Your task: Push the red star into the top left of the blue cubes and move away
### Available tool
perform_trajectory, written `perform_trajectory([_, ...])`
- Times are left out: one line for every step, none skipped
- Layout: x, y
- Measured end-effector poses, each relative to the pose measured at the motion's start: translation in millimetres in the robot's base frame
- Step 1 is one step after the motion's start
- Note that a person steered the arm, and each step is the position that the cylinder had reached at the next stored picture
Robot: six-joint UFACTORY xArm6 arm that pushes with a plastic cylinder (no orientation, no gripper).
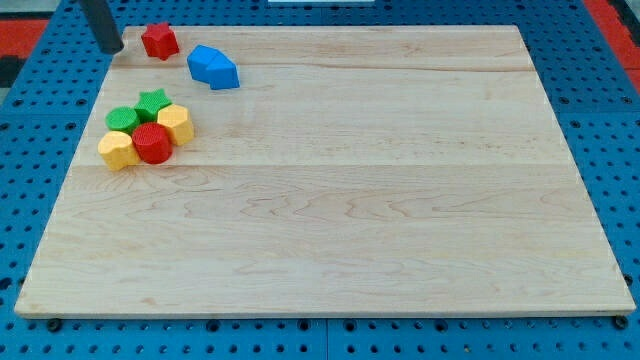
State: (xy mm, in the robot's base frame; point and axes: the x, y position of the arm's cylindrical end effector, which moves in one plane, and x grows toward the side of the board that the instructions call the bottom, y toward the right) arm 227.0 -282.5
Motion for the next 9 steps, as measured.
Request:
perform_trajectory([-21, 41])
perform_trajectory([-23, 64])
perform_trajectory([-10, 71])
perform_trajectory([2, 71])
perform_trajectory([9, 38])
perform_trajectory([50, -2])
perform_trajectory([91, -22])
perform_trajectory([137, -12])
perform_trajectory([185, -1])
